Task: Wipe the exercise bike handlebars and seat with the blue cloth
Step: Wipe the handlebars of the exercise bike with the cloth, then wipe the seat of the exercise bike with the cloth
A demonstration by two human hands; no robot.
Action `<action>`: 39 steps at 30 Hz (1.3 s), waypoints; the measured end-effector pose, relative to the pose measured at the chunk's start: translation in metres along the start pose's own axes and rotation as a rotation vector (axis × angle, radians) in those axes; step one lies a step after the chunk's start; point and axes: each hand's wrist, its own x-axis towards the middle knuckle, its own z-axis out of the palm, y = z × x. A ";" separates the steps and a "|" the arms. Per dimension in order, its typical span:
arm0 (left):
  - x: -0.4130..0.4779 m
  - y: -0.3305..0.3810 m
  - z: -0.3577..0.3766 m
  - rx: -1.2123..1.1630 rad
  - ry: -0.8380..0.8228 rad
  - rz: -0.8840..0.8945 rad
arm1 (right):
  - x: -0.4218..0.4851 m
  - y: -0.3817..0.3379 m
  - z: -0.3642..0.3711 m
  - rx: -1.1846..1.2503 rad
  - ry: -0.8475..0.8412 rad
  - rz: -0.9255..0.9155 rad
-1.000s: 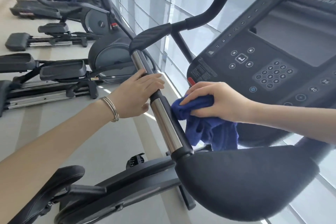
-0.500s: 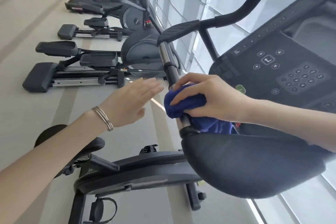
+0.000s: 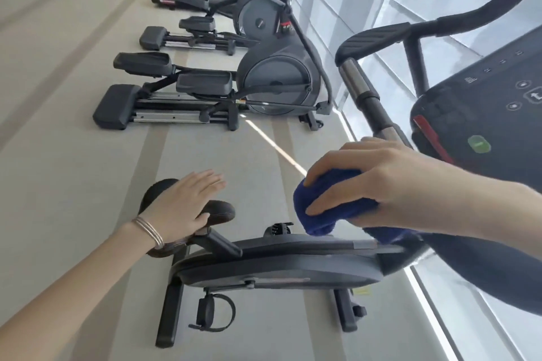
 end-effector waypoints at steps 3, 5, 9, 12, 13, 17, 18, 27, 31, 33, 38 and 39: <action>-0.033 -0.042 0.007 -0.028 -0.035 -0.055 | 0.039 -0.013 0.033 0.031 0.005 0.069; -0.056 -0.070 0.012 -0.040 -0.084 -0.085 | 0.060 -0.019 0.057 0.111 0.003 0.178; -0.088 -0.111 0.032 -0.048 -0.138 -0.116 | 0.091 -0.033 0.112 0.270 -0.012 0.394; -0.098 -0.124 0.048 -0.111 -0.180 -0.104 | 0.106 -0.043 0.150 0.380 0.021 0.546; -0.099 -0.127 0.053 -0.116 -0.195 -0.089 | 0.109 -0.046 0.163 0.400 0.031 0.580; -0.098 -0.135 0.076 -0.185 -0.229 -0.090 | 0.114 -0.046 0.209 0.416 0.040 0.713; -0.098 -0.136 0.081 -0.213 -0.228 -0.102 | 0.115 -0.044 0.220 0.419 0.050 0.748; -0.106 -0.137 0.111 -0.296 -0.256 -0.170 | 0.142 0.002 0.304 0.294 -0.020 0.739; -0.101 -0.141 0.112 -0.301 -0.276 -0.198 | 0.161 0.021 0.320 0.283 0.023 0.747; -0.094 -0.145 0.111 -0.311 -0.295 -0.209 | 0.170 0.032 0.326 0.324 0.086 0.775; -0.059 -0.162 0.112 -0.311 -0.264 -0.233 | 0.180 0.037 0.340 0.332 0.044 0.670; -0.050 -0.166 0.113 -0.280 -0.259 -0.231 | 0.174 0.034 0.344 0.309 0.074 0.641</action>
